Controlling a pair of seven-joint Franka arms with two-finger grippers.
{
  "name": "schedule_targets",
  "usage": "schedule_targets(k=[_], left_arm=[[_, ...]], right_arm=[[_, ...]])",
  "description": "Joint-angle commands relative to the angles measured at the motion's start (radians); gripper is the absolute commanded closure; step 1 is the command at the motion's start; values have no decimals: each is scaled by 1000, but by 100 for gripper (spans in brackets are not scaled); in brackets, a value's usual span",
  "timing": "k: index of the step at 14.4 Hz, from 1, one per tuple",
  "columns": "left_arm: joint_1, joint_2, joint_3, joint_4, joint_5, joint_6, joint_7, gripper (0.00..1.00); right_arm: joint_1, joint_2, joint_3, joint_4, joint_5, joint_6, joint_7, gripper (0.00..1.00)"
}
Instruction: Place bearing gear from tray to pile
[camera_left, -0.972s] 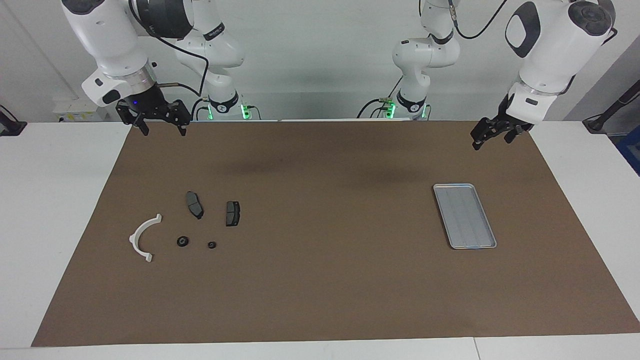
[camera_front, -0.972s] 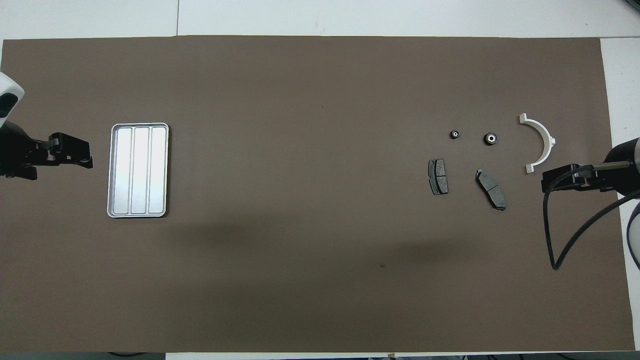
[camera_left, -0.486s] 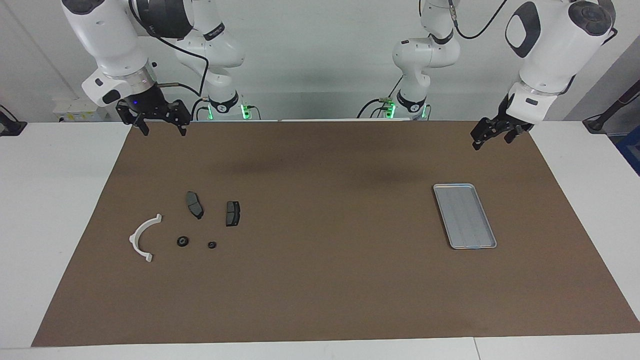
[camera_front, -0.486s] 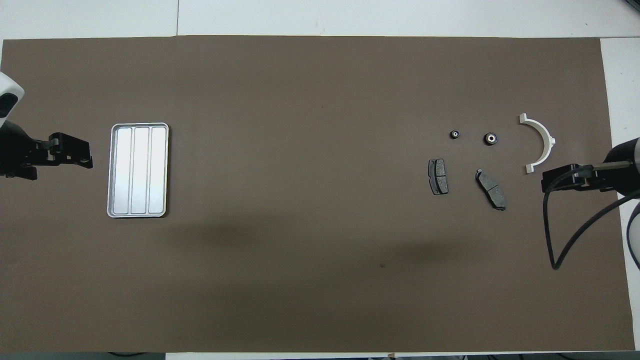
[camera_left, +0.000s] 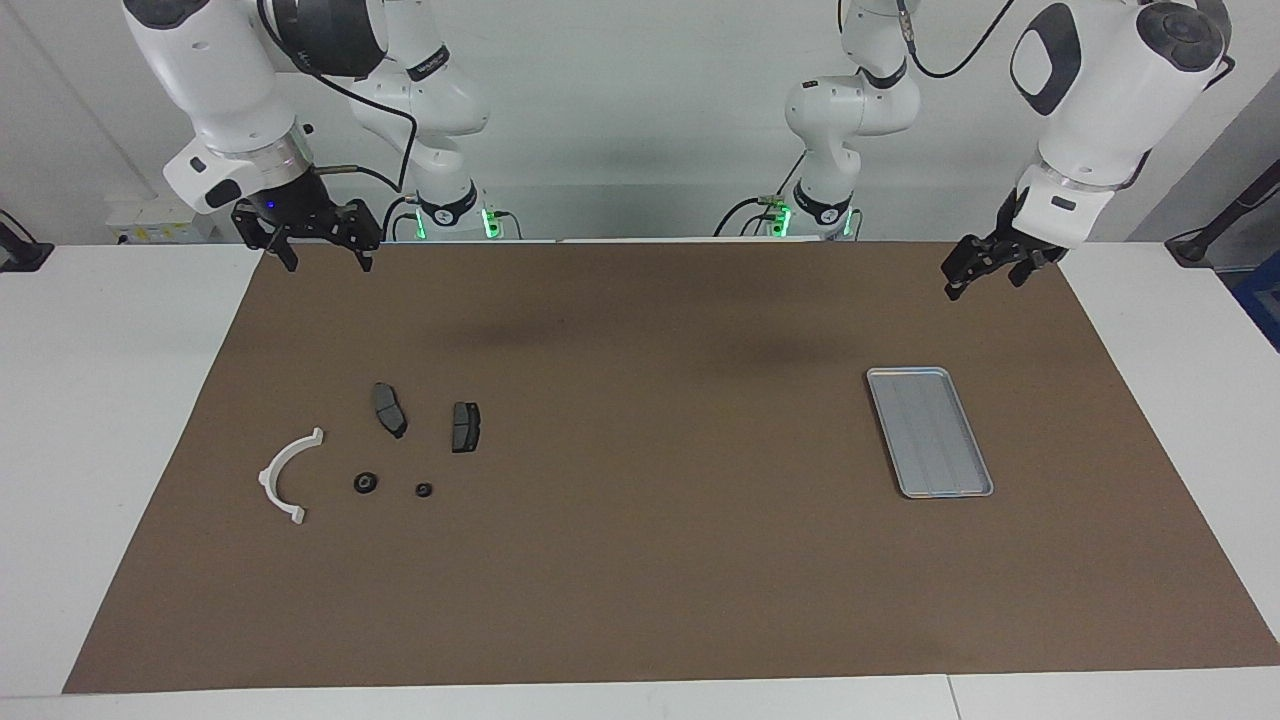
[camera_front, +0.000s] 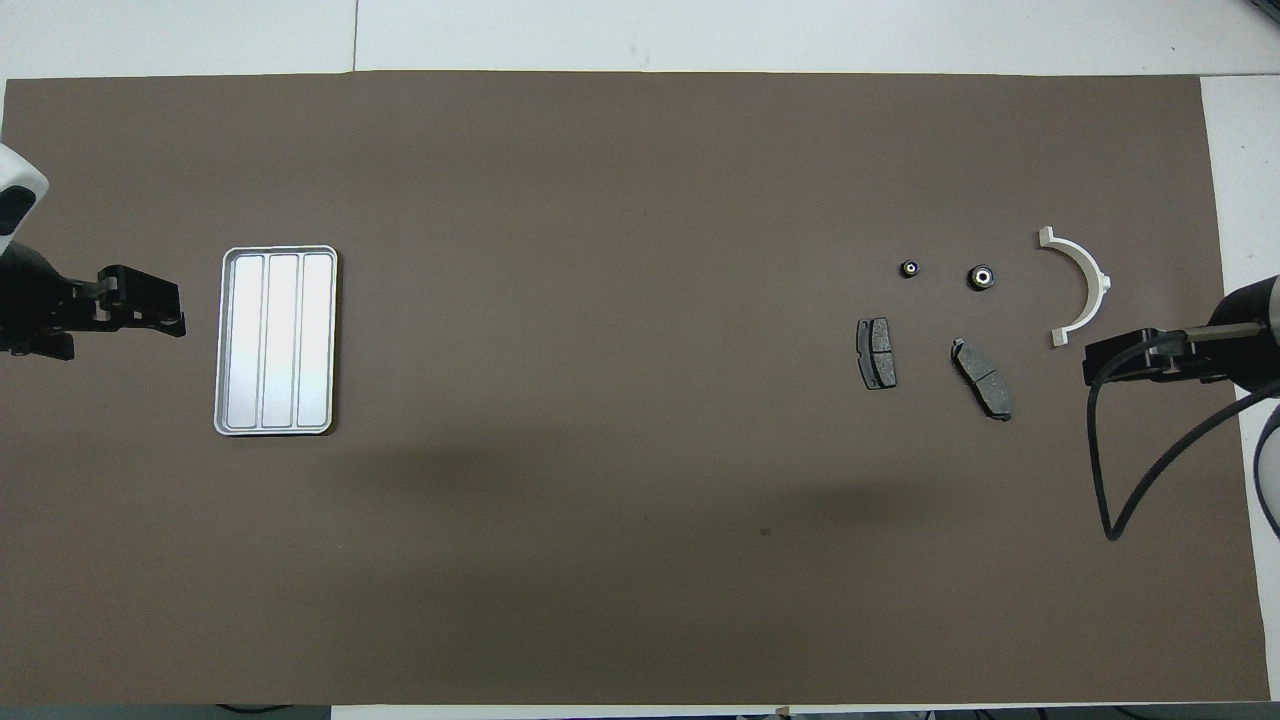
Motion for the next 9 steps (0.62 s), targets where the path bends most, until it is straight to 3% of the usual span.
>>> schedule_targets(k=[1, 9], left_arm=[[4, -23, -1, -23, -10, 13, 9, 0], [4, -21, -1, -21, -10, 13, 9, 0]], right_arm=[[-8, -21, -1, -25, 20, 25, -33, 0], [-6, -17, -1, -16, 20, 25, -24, 0]])
